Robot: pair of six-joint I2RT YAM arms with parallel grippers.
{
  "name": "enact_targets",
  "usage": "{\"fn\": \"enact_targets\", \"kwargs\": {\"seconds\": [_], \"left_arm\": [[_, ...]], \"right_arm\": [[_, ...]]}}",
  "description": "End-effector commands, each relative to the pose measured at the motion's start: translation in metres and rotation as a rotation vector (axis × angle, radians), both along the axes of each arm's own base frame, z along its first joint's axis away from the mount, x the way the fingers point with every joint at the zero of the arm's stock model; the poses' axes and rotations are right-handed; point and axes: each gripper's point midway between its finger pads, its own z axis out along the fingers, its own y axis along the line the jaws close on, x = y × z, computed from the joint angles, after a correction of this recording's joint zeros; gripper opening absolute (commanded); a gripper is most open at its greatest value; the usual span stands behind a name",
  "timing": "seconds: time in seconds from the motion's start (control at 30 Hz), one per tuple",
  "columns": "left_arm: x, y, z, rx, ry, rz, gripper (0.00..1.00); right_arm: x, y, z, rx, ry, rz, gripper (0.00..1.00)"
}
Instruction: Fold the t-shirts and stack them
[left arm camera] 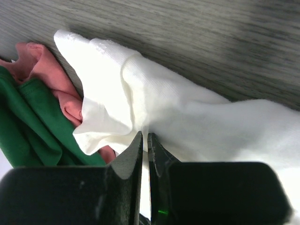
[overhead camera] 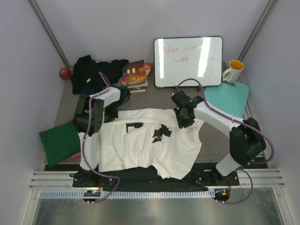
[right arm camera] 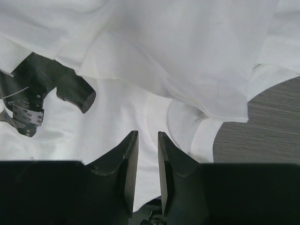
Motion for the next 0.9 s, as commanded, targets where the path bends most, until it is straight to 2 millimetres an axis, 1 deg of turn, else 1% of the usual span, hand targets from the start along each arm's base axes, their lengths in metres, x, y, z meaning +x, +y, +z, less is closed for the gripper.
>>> {"fn": "enact_targets", "kwargs": {"seconds": [0.0,0.03,0.17,0.2,0.23,0.27,0.3,0.37,0.4,0.43,0.5,0.53,0.57,0.63,0.7,0.73,0.8,0.83,0.87], "left_arm": [[0.001,-0.003,0.022,-0.023,-0.069,-0.007,0.08],[0.003,-0.004,0.024,-0.027,-0.082,-0.007,0.08],[0.011,-0.007,0.035,-0.047,-0.126,-0.007,0.08],[0.015,-0.009,0.038,-0.056,-0.139,-0.006,0.08],[0.016,-0.009,0.039,-0.060,-0.144,-0.006,0.08],[0.018,-0.011,0.039,-0.065,-0.151,-0.005,0.08],[0.018,-0.013,0.035,-0.071,-0.140,-0.008,0.08],[0.017,-0.014,0.030,-0.073,-0.125,-0.009,0.07],[0.015,-0.015,0.027,-0.072,-0.114,-0.012,0.06],[0.014,-0.016,0.022,-0.064,-0.100,-0.016,0.05],[0.010,-0.017,0.017,-0.057,-0.082,-0.025,0.04],[0.009,-0.017,0.015,-0.049,-0.074,-0.027,0.04],[0.008,-0.017,0.014,-0.045,-0.070,-0.033,0.03],[0.008,-0.017,0.015,-0.041,-0.077,-0.036,0.03],[0.008,-0.017,0.015,-0.041,-0.077,-0.037,0.04],[0.009,-0.017,0.015,-0.042,-0.078,-0.038,0.03],[0.009,-0.018,0.015,-0.043,-0.077,-0.038,0.03],[0.010,-0.018,0.014,-0.044,-0.075,-0.038,0.03],[0.009,-0.019,0.014,-0.046,-0.074,-0.041,0.03]], "right_arm": [[0.026,-0.005,0.042,0.021,-0.194,-0.070,0.29],[0.037,-0.004,0.054,0.028,-0.242,-0.083,0.30],[0.068,0.006,0.078,0.034,-0.345,-0.071,0.30],[0.076,0.007,0.072,0.019,-0.338,-0.070,0.30],[0.083,0.008,0.073,0.016,-0.350,-0.074,0.30],[0.091,0.010,0.069,0.020,-0.356,-0.074,0.30],[0.097,0.008,0.050,0.001,-0.317,-0.081,0.30],[0.104,0.012,0.029,0.005,-0.273,-0.078,0.29],[0.105,0.012,0.007,-0.016,-0.224,-0.080,0.27],[0.105,0.013,-0.006,-0.026,-0.193,-0.072,0.26],[0.102,0.020,-0.026,-0.013,-0.146,-0.053,0.24],[0.097,0.020,-0.040,-0.024,-0.109,-0.049,0.22],[0.093,0.022,-0.044,-0.008,-0.089,-0.044,0.21],[0.084,0.022,-0.044,0.010,-0.089,-0.046,0.21],[0.076,0.023,-0.038,0.037,-0.091,-0.043,0.21],[0.068,0.020,-0.032,0.044,-0.093,-0.042,0.21],[0.055,0.019,-0.030,0.052,-0.076,-0.030,0.21],[0.050,0.019,-0.021,0.064,-0.088,-0.024,0.21],[0.046,0.018,-0.018,0.062,-0.090,-0.022,0.21]]}}
